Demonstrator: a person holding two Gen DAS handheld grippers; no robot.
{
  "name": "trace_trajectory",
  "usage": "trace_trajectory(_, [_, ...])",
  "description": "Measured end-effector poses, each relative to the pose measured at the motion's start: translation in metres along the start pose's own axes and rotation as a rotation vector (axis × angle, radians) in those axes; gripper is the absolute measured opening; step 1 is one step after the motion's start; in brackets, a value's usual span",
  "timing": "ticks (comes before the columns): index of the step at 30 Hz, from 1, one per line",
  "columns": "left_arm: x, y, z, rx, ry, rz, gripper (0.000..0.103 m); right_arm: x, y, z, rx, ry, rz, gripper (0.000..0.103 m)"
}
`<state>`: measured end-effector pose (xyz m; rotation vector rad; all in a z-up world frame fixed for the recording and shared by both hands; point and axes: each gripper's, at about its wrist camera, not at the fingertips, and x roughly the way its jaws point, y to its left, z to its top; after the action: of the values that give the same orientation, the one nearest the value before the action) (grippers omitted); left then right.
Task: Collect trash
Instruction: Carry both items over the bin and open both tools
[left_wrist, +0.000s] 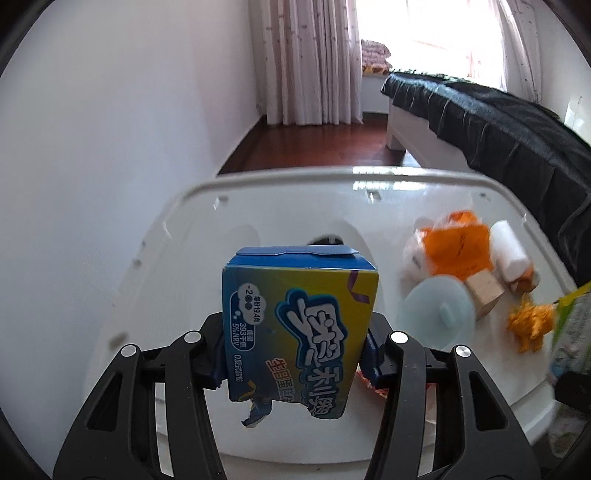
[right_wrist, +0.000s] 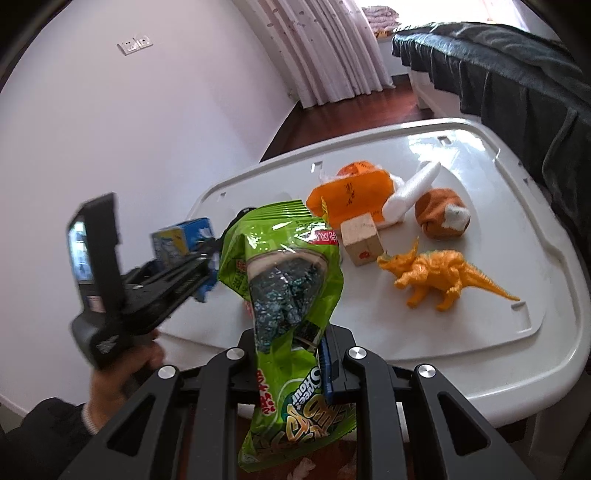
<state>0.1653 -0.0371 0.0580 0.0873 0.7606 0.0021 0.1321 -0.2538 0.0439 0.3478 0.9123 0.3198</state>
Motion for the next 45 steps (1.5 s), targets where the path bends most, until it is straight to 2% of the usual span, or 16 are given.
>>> trace_trajectory(5, [-0.038,0.004,0.007,0.029,-0.068,0.005,0.052,0.002,0.002,0.001,-0.001,-0.021,-0.043,0.02])
trace_trajectory(9, [-0.073,0.008,-0.001,0.051,-0.106,-0.005,0.052,0.001,0.003,-0.003,-0.009,-0.03,-0.071,0.02])
trace_trajectory(14, [-0.107,0.015,-0.027,0.019,-0.1,-0.052,0.052,-0.011,0.008,-0.019,-0.024,-0.036,-0.066,0.02])
trace_trajectory(18, [-0.126,0.017,-0.063,0.022,-0.076,-0.09,0.052,-0.023,0.018,-0.044,-0.088,-0.052,-0.091,0.02])
trace_trajectory(22, [-0.133,0.016,-0.097,0.02,-0.024,-0.123,0.052,-0.033,0.02,-0.076,-0.078,-0.046,-0.082,0.02])
trace_trajectory(27, [-0.132,0.014,-0.15,0.013,0.088,-0.162,0.052,-0.041,0.016,-0.124,-0.03,-0.014,-0.081,0.02])
trace_trajectory(33, [-0.112,0.008,-0.212,0.068,0.259,-0.181,0.052,-0.03,-0.006,-0.179,0.089,0.116,-0.109,0.021])
trace_trajectory(36, [-0.101,0.004,-0.225,0.103,0.305,-0.179,0.052,-0.016,-0.01,-0.19,0.093,0.184,-0.132,0.021])
trace_trajectory(42, [-0.08,0.009,-0.234,0.079,0.391,-0.184,0.052,0.005,-0.019,-0.2,0.101,0.275,-0.187,0.021])
trace_trajectory(45, [-0.076,0.011,-0.235,0.071,0.403,-0.181,0.052,0.011,-0.022,-0.201,0.111,0.298,-0.187,0.021])
